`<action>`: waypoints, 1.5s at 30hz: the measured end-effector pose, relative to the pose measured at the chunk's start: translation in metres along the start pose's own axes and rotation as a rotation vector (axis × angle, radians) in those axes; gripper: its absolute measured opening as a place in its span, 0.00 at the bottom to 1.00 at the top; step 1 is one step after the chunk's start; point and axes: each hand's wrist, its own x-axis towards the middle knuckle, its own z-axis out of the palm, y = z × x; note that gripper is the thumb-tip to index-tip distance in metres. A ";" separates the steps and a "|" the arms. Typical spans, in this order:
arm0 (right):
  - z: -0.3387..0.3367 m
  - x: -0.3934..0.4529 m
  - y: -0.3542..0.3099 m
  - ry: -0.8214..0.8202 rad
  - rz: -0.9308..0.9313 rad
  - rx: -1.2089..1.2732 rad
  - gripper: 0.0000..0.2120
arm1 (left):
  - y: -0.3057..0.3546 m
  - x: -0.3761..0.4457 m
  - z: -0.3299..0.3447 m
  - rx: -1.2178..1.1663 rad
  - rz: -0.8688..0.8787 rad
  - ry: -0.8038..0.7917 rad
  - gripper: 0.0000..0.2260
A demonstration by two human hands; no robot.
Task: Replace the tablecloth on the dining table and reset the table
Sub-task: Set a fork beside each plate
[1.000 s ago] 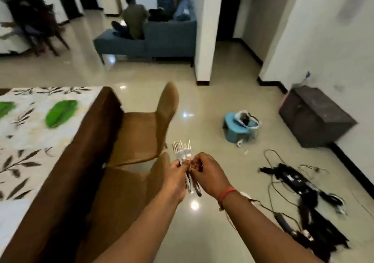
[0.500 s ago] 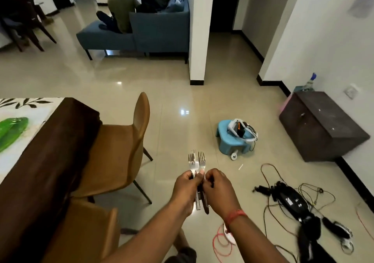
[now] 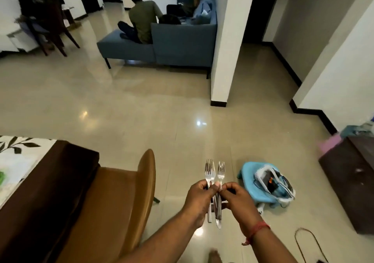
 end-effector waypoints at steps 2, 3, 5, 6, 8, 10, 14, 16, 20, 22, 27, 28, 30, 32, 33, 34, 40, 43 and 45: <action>0.009 0.050 -0.023 -0.040 -0.012 -0.012 0.07 | 0.028 0.043 -0.005 -0.020 0.010 0.024 0.06; 0.015 0.079 -0.037 -0.068 -0.023 -0.026 0.08 | 0.043 0.069 -0.010 -0.032 0.024 0.048 0.06; 0.029 0.133 -0.064 -0.144 -0.043 -0.040 0.09 | 0.073 0.114 -0.019 -0.082 0.043 0.085 0.06; 0.038 0.166 -0.079 -0.189 -0.048 -0.050 0.09 | 0.091 0.140 -0.025 -0.108 0.047 0.112 0.06; 0.055 0.226 -0.112 -0.273 -0.056 -0.095 0.09 | 0.129 0.185 -0.037 -0.144 0.049 0.183 0.07; 0.076 0.277 -0.145 -0.369 -0.060 -0.127 0.10 | 0.164 0.225 -0.050 -0.204 0.052 0.226 0.08; 0.125 0.363 -0.200 -0.507 -0.066 -0.212 0.09 | 0.219 0.288 -0.083 -0.305 0.069 0.348 0.08; 0.162 0.410 -0.222 -0.592 -0.069 -0.262 0.08 | 0.247 0.320 -0.110 -0.386 0.091 0.428 0.07; 0.245 0.487 -0.264 -0.715 -0.099 -0.331 0.07 | 0.296 0.382 -0.174 -0.483 0.172 0.523 0.06; 0.288 0.521 -0.281 -0.741 -0.090 -0.367 0.07 | 0.314 0.412 -0.210 -0.508 0.168 0.570 0.06; 0.378 0.573 -0.319 -0.826 -0.092 -0.429 0.08 | 0.361 0.457 -0.283 -0.585 0.222 0.629 0.07; 0.399 0.583 -0.328 -0.851 -0.085 -0.446 0.08 | 0.372 0.463 -0.299 -0.609 0.224 0.660 0.07; 0.442 0.599 -0.339 -0.914 -0.076 -0.472 0.08 | 0.386 0.472 -0.332 -0.675 0.231 0.711 0.06; 0.488 0.612 -0.345 -0.998 -0.080 -0.509 0.07 | 0.397 0.478 -0.367 -0.698 0.254 0.763 0.06; 0.514 0.618 -0.349 -1.040 -0.092 -0.526 0.06 | 0.401 0.481 -0.387 -0.704 0.264 0.804 0.07; 0.538 0.623 -0.351 -1.079 -0.112 -0.542 0.05 | 0.406 0.482 -0.404 -0.699 0.265 0.847 0.07; 0.684 0.613 -0.362 -1.442 -0.205 -0.667 0.03 | 0.428 0.460 -0.505 -0.788 0.290 1.218 0.05; 0.745 0.592 -0.364 -1.602 -0.258 -0.734 0.01 | 0.438 0.438 -0.539 -0.851 0.339 1.367 0.06; 0.785 0.572 -0.362 -1.717 -0.317 -0.789 0.01 | 0.440 0.420 -0.559 -0.923 0.387 1.462 0.08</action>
